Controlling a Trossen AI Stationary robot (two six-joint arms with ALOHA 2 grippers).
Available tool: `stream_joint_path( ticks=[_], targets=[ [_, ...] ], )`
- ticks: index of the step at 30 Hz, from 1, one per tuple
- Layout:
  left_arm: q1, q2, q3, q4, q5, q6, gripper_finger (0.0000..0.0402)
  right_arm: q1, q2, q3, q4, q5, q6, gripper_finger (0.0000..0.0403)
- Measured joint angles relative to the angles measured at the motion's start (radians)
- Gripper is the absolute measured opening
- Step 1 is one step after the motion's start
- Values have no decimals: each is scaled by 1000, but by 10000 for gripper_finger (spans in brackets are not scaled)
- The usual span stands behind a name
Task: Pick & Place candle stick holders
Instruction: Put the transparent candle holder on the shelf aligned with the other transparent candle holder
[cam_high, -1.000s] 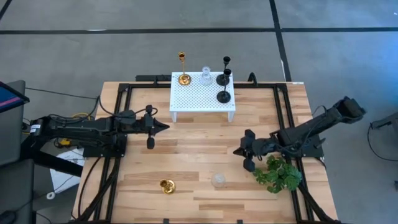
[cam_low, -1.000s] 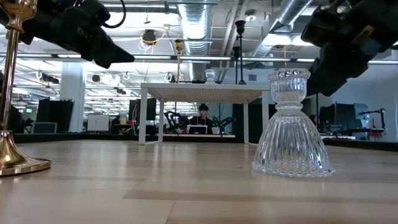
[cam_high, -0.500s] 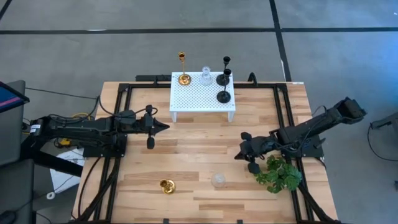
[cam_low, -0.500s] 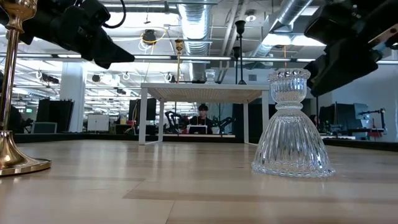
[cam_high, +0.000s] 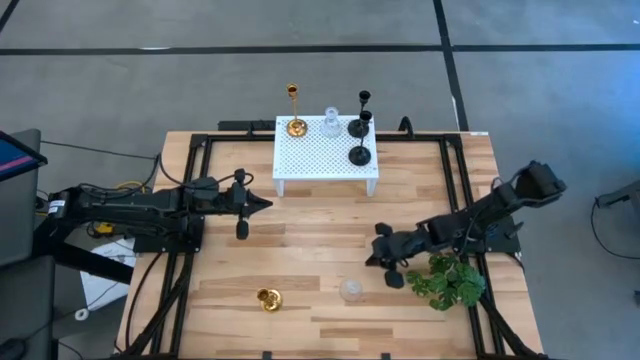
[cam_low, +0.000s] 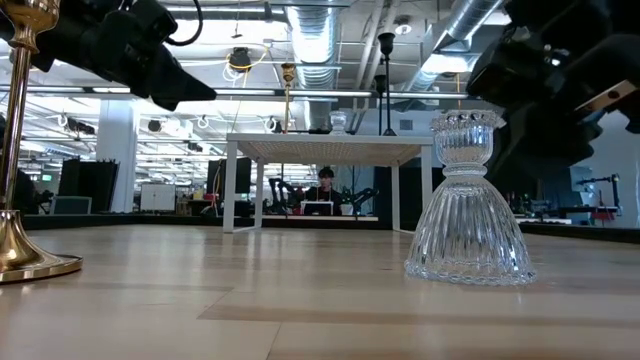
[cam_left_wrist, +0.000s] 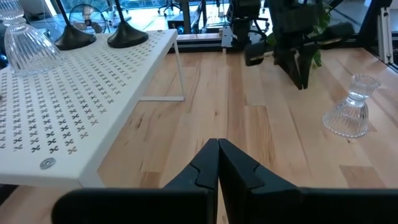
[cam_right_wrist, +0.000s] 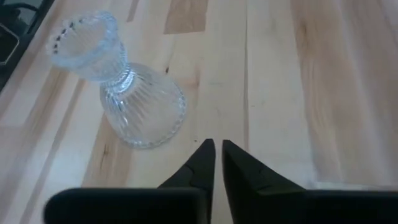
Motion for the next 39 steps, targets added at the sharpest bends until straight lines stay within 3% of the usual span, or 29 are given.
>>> stream_joint_path(
  ticks=[7,17,23,30,39],
  targets=[
    [0,0,0,-4,0,4,8,5,80,57,16,-76,63,106],
    [0,0,0,-5,0,4,8,49,181,165,15,-80,58,275],
    [0,0,0,-5,0,4,8,76,228,220,14,-110,58,328],
    [0,0,0,-5,0,4,8,78,232,263,15,-120,56,332],
    [0,0,0,-4,0,4,8,68,232,272,13,-120,75,251]
  ],
)
